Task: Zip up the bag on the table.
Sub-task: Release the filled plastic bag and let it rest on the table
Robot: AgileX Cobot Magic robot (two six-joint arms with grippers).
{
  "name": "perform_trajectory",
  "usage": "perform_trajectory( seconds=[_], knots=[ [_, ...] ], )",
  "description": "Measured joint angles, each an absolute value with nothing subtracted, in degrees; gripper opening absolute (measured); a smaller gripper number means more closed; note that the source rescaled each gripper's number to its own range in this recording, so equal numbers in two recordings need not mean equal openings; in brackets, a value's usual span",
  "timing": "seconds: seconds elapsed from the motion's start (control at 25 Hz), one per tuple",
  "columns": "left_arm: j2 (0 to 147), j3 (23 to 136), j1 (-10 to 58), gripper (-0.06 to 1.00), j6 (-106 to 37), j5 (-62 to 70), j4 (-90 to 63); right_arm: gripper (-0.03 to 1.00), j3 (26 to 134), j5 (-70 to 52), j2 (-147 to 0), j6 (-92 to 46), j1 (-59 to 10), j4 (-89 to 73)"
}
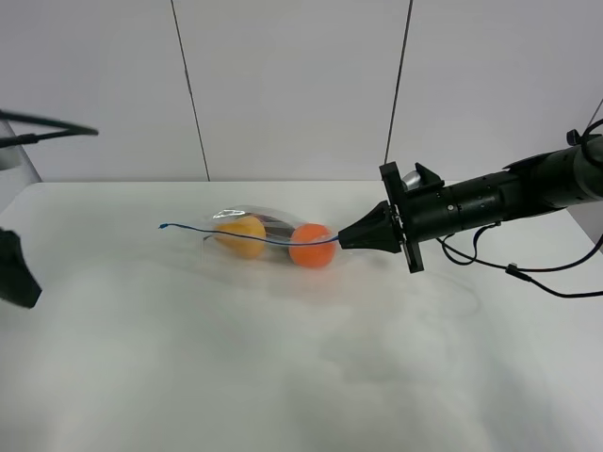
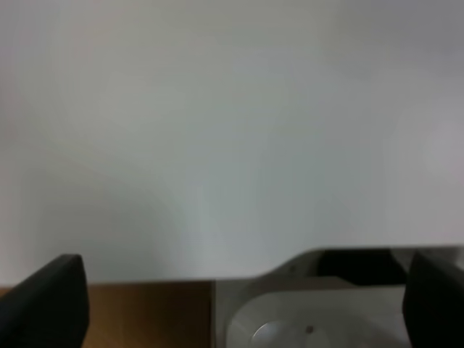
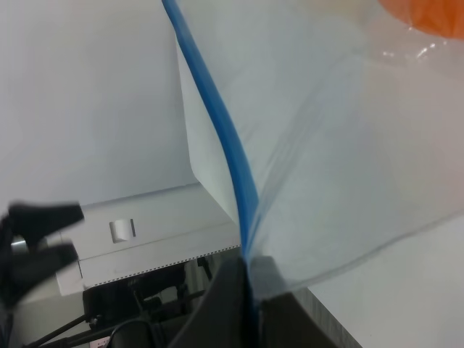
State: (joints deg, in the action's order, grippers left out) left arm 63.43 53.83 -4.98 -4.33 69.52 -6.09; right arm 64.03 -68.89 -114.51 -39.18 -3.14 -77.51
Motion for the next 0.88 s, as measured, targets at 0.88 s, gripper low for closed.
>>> perform_trajectory(
  seconds=[0.88],
  knots=[
    [16.6, 28.8, -5.0, 1.0, -4.3, 61.2, -4.1, 0.0, 64.0, -68.9, -114.5, -39.7, -3.1, -77.4]
  ],
)
